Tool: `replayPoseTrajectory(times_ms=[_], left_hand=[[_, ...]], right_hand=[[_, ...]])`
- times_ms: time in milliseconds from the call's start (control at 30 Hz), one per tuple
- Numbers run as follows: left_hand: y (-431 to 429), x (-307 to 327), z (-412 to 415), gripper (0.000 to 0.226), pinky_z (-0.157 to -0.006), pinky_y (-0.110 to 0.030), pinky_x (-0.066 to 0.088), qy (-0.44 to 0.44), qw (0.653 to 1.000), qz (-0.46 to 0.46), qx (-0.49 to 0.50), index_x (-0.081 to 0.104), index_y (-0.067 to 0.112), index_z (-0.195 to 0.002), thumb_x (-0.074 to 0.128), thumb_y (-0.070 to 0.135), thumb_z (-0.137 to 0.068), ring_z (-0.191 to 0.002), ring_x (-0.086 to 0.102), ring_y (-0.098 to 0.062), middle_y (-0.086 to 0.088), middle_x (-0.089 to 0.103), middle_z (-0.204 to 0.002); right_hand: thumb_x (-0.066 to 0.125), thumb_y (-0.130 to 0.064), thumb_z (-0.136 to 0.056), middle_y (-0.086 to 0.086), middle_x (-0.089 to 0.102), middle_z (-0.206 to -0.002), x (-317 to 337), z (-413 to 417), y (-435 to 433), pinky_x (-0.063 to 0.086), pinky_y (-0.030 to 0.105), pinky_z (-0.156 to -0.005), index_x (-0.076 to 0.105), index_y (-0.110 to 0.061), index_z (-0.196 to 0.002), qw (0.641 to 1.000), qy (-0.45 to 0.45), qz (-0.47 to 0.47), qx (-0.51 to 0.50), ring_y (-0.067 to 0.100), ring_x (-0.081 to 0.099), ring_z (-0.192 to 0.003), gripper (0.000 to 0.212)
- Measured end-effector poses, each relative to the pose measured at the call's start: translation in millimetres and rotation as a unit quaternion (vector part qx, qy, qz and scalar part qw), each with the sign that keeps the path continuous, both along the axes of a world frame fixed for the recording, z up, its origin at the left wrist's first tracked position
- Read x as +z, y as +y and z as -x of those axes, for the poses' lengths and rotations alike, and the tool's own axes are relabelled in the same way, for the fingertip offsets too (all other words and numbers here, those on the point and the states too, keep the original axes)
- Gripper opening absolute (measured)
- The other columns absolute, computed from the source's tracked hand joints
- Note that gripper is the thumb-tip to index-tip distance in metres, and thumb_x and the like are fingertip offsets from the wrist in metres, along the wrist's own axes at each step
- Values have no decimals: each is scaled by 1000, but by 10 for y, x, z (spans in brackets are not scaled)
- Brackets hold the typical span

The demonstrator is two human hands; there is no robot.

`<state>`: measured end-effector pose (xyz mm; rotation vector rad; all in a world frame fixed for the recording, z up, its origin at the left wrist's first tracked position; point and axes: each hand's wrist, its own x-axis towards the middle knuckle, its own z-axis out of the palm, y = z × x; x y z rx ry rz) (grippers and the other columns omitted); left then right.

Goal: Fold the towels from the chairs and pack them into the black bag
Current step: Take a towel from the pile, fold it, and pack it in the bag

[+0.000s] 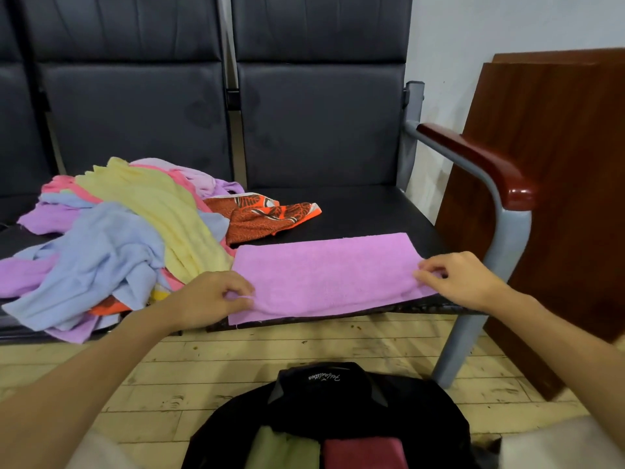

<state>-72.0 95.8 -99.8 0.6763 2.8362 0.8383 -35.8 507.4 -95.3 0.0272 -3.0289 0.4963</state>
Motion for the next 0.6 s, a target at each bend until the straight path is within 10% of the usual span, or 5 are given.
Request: replayPoseTrajectory(times_ms=[367, 600], left_hand=[[148, -20, 156, 11, -58, -28, 40, 3, 979, -4, 204, 54, 9, -91, 59, 19, -90, -65, 64, -21, -4, 64, -70], [268, -26, 170, 48, -56, -28, 46, -62, 958, 165, 226, 47, 4, -100, 40, 52, -96, -60, 67, -25, -12, 66, -88]], right_hand=[[58, -12, -90, 11, 67, -81, -123, 234, -106, 56, 35, -69, 66, -7, -79, 994, 45, 19, -93, 21, 62, -72, 14], [56, -51, -92, 3, 61, -84, -182, 384, -160, 47, 40, -86, 56, -13, -87, 976, -12, -41, -214, 21, 60, -84, 38]])
